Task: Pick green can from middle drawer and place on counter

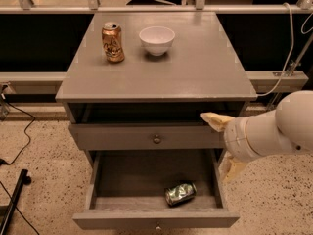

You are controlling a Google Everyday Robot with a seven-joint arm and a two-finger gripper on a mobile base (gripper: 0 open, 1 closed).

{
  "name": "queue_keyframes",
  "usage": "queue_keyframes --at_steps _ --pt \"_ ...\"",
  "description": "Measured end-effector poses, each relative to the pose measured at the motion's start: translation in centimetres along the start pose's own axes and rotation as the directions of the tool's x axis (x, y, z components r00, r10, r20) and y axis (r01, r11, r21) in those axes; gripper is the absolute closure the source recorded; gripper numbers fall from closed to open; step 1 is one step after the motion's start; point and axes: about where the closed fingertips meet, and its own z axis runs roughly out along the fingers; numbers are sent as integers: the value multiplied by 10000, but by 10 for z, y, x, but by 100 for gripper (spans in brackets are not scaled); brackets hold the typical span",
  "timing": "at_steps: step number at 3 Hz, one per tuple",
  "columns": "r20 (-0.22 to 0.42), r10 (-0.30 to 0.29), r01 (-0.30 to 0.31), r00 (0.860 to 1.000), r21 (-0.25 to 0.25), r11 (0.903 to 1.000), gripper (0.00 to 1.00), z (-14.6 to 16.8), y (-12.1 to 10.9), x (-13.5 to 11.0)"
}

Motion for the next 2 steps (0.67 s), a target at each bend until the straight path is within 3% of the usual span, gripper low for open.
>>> queue_keyframes --at_steps 1,2 --pt "-392 -490 461 9980 -701 9965 0 13 5 1" --pt "-880 -1101 844 9900 -2559 9630 0 62 30 22"
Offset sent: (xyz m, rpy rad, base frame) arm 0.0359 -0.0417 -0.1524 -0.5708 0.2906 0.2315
